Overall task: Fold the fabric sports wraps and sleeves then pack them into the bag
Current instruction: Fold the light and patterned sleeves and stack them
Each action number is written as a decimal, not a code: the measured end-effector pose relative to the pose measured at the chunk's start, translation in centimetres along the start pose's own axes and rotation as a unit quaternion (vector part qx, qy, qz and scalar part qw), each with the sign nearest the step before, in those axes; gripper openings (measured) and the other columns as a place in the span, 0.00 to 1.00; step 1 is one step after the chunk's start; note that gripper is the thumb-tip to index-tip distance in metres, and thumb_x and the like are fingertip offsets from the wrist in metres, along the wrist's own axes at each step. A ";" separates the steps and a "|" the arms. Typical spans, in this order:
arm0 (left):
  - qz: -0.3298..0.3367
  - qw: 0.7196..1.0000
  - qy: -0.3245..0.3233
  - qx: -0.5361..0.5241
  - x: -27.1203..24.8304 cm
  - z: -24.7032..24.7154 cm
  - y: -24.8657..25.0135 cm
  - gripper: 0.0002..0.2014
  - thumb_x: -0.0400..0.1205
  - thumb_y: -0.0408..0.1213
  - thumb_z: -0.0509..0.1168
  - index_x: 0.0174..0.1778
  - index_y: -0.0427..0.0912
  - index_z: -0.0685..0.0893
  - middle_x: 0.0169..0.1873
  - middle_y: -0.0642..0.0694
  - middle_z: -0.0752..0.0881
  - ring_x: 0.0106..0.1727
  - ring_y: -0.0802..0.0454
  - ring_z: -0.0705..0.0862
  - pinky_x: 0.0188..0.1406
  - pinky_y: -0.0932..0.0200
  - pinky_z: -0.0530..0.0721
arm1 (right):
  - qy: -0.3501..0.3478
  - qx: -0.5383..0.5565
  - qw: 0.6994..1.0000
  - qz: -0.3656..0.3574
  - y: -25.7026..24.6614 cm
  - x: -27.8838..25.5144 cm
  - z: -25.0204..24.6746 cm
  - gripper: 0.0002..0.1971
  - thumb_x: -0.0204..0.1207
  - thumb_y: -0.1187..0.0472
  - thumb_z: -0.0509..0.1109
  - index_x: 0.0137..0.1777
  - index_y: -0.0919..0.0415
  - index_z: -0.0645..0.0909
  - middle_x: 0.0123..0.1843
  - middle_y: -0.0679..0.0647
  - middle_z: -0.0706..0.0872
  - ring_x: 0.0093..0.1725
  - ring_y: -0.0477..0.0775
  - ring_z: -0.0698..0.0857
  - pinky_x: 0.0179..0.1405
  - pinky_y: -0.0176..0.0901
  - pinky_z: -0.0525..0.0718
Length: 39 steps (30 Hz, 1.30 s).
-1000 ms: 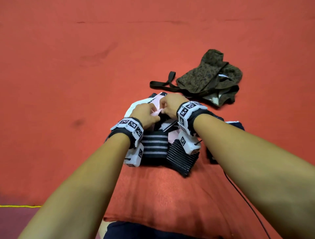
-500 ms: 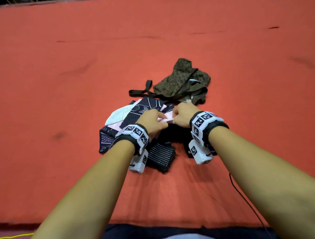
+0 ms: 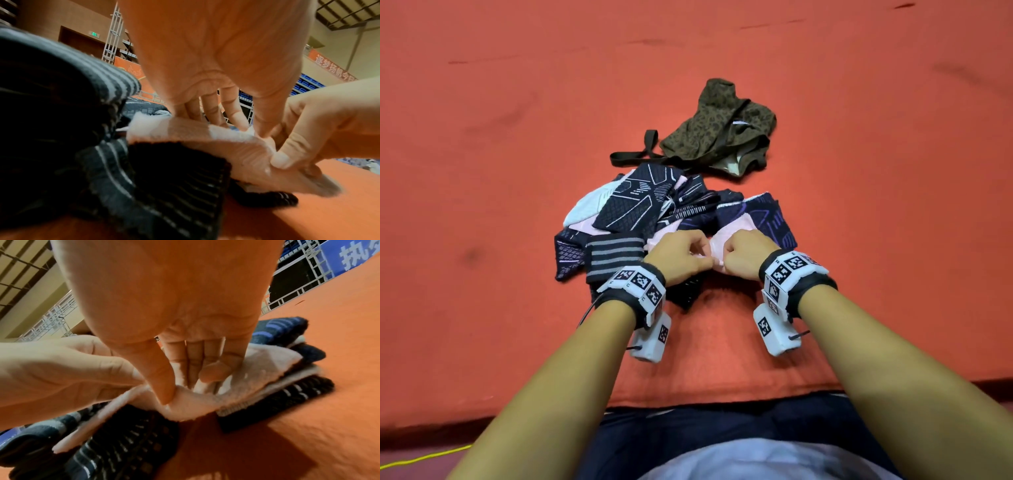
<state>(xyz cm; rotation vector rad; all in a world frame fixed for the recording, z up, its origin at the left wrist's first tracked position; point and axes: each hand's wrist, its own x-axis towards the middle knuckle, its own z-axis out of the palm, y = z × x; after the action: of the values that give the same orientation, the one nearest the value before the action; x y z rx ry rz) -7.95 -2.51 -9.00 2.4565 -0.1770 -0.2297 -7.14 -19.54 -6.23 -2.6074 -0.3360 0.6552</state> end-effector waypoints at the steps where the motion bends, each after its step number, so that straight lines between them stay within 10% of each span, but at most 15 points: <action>1: 0.006 1.000 0.006 -0.007 -0.1 0.3 0.2 0.08 0.75 0.41 0.77 0.40 0.43 0.86 0.33 0.56 0.85 0.33 0.69 0.79 0.35 0.77 0.73 | -0.008 0.002 1.000 0.000 -0.1 -0.8 -0.2 0.12 0.81 0.55 0.66 0.43 0.63 0.85 0.44 0.58 0.81 0.45 0.57 0.76 0.27 0.36 0.65; 6: 0.029 0.999 0.009 -0.012 -0.3 1.5 1.3 0.09 0.74 0.35 0.75 0.33 0.49 0.81 0.30 0.57 0.85 0.33 0.63 0.83 0.34 0.75 0.75 | -0.036 0.002 0.998 0.054 1.4 -2.1 1.4 0.06 0.76 0.64 0.65 0.39 0.58 0.82 0.47 0.60 0.83 0.43 0.60 0.82 0.39 0.44 0.82; 17: 0.031 0.999 0.017 -0.004 -1.4 4.1 1.9 0.08 0.73 0.32 0.71 0.31 0.47 0.81 0.31 0.56 0.83 0.33 0.63 0.80 0.34 0.77 0.73 | -0.084 0.041 0.992 0.089 5.9 -2.3 3.7 0.08 0.72 0.66 0.66 0.37 0.64 0.87 0.34 0.59 0.87 0.34 0.57 0.84 0.26 0.39 0.78; 22: 0.018 0.999 0.044 0.016 -1.0 3.3 0.7 0.05 0.73 0.31 0.73 0.33 0.40 0.84 0.40 0.49 0.84 0.40 0.55 0.81 0.45 0.66 0.78 | -0.031 0.092 0.995 0.016 5.5 -0.9 4.9 0.10 0.75 0.64 0.65 0.50 0.57 0.87 0.49 0.53 0.90 0.52 0.56 0.87 0.54 0.48 0.86; 30: 0.000 0.999 0.037 0.027 -1.1 2.4 -2.1 0.09 0.76 0.34 0.74 0.32 0.41 0.82 0.43 0.45 0.84 0.47 0.54 0.79 0.49 0.62 0.74 | 0.023 0.034 0.999 -0.019 4.6 0.7 8.7 0.36 0.75 0.62 0.69 0.84 0.53 0.65 0.75 0.55 0.72 0.70 0.58 0.78 0.67 0.51 0.80; 39: -0.003 0.999 0.045 0.026 -0.9 2.7 -2.0 0.06 0.77 0.37 0.73 0.37 0.42 0.83 0.44 0.51 0.82 0.47 0.55 0.78 0.48 0.63 0.70 | 0.138 0.014 0.990 0.010 5.2 0.8 6.7 0.16 0.73 0.70 0.65 0.55 0.54 0.85 0.58 0.56 0.82 0.56 0.61 0.84 0.53 0.52 0.84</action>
<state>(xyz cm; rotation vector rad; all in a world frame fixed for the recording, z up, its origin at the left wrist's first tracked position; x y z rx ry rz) -9.29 -2.38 -12.22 2.5143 -0.1389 -0.1183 -9.16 -21.55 -14.28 -2.6326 -0.2119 0.2946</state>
